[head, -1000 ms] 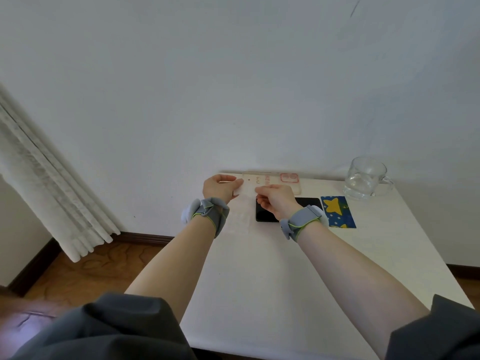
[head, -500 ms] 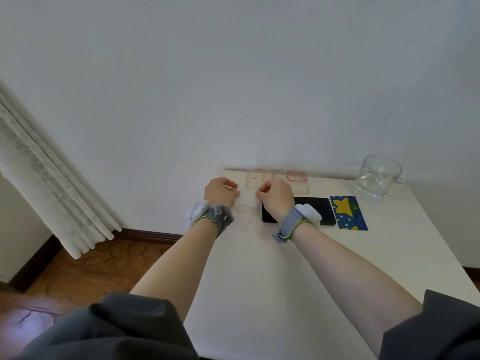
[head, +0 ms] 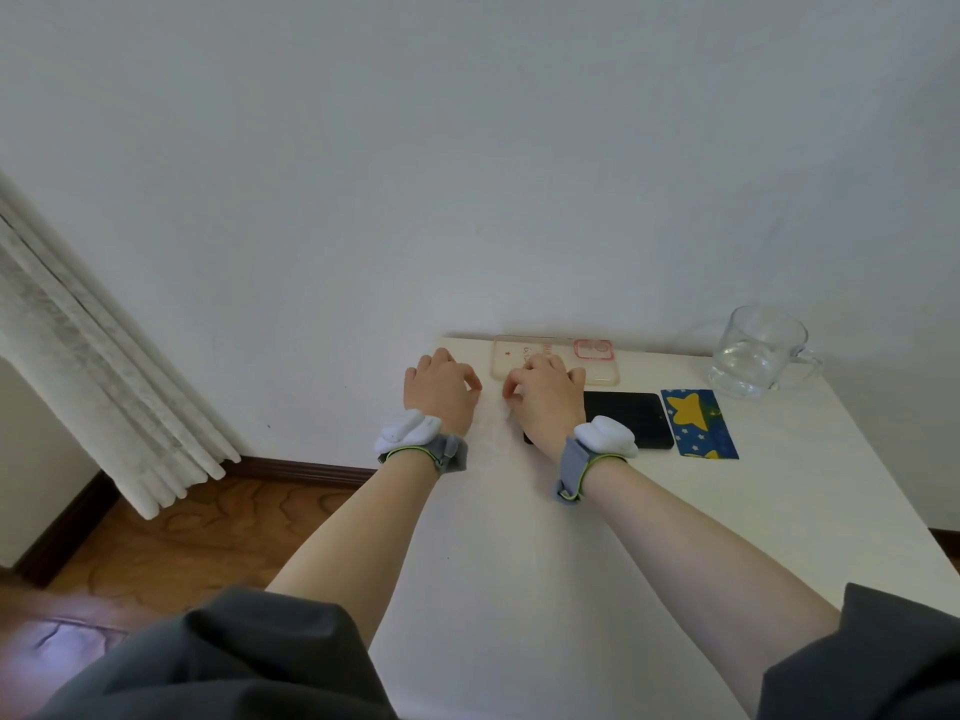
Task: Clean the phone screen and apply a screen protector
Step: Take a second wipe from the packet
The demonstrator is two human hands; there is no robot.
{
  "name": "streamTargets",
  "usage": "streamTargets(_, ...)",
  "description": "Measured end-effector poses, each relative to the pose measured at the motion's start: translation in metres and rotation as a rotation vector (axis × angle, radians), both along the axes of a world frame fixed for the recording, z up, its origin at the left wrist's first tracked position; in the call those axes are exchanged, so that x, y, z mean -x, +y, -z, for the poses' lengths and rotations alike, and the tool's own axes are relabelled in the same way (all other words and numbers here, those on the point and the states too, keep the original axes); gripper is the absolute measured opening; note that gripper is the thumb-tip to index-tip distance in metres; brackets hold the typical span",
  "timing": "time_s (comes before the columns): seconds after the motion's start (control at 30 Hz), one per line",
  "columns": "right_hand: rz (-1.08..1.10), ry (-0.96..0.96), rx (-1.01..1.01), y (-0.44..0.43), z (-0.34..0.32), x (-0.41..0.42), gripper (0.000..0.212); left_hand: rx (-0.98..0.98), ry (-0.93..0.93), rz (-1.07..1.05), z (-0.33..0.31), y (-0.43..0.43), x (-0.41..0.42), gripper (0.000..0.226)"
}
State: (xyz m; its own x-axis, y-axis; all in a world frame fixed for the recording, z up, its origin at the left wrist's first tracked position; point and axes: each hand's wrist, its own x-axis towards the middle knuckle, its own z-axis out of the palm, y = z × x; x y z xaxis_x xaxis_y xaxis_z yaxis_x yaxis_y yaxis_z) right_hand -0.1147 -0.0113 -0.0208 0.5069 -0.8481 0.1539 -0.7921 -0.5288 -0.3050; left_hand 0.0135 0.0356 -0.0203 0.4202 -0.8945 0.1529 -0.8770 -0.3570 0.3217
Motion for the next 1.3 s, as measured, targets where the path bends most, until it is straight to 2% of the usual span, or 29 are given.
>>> streamTargets(0.13, 0.024, -0.129, -0.036, 0.002, -0.001, 0.006, 0.027, 0.001, 0.003, -0.061, -0.003, 0.002, 0.002, 0.021)
streamTargets(0.23, 0.040, -0.187, -0.035, 0.009, -0.007, 0.013, 0.019, 0.079, 0.043, -0.056, -0.011, 0.007, 0.003, 0.016)
streamTargets(0.4, 0.028, -0.087, -0.106, 0.023, -0.015, 0.016, 0.011, 0.024, 0.046, 0.005, -0.022, 0.022, 0.008, 0.018)
streamTargets(0.57, 0.035, 0.092, -0.116, 0.034, -0.014, 0.014, 0.019, -0.156, 0.010, 0.060, -0.027, 0.033, 0.013, 0.019)
streamTargets(0.7, 0.052, 0.217, -0.098, 0.039, -0.014, 0.004, 0.023, -0.198, 0.069, 0.087, -0.025, 0.038, 0.012, 0.021)
streamTargets(0.77, 0.040, 0.223, -0.093, 0.040, -0.013, 0.000, 0.024, -0.208, 0.104, 0.108, -0.024, 0.039, 0.013, 0.025)
streamTargets(0.9, 0.042, 0.090, -0.142, 0.041, -0.023, 0.001, 0.022, -0.213, 0.177, 0.145, -0.020, 0.036, 0.014, 0.028)
streamTargets(0.97, 0.032, -0.042, -0.279, 0.039, -0.033, 0.005, 0.017, -0.202, 0.280, 0.147, -0.020, 0.036, 0.013, 0.023)
streamTargets(1.1, 0.030, -0.467, -0.519, 0.031, -0.049, 0.018, 0.004, -0.136, 0.636, 0.161, -0.031, 0.035, 0.011, 0.003)
streamTargets(1.2, 0.124, -0.599, -0.585, 0.024, -0.052, 0.027, 0.015, -0.040, 0.893, 0.132, -0.040, 0.032, 0.017, 0.015)
streamTargets(1.3, 0.190, -0.690, -0.648, 0.017, -0.050, 0.036, 0.020, 0.042, 1.153, 0.080, -0.044, 0.027, 0.027, 0.017)
